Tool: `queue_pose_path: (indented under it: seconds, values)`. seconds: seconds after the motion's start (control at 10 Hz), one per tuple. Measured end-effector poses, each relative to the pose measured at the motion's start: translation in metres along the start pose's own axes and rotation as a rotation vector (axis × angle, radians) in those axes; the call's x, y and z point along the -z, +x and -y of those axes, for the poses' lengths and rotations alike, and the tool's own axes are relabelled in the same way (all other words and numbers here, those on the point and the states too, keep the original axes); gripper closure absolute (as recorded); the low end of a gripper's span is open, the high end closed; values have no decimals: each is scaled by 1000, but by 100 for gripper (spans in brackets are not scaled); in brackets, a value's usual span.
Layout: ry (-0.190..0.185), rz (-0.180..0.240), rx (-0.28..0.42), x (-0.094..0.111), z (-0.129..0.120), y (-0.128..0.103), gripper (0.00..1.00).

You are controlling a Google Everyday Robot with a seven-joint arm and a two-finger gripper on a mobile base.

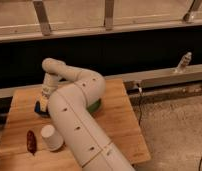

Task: Wipe the white sponge on the table

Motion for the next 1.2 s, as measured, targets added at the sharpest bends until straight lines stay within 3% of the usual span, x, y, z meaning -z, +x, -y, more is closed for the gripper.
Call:
queue_pose_path:
  seconds: [0.3,0.6,1.0,1.2]
  values:
    - [2,-29,66,-5,-42,-4,100]
    - [10,-37,79,-8,-78,21,100]
    - [38,-1,-26,7,-66,62,100]
    - [57,37,-104,26,-36,83,100]
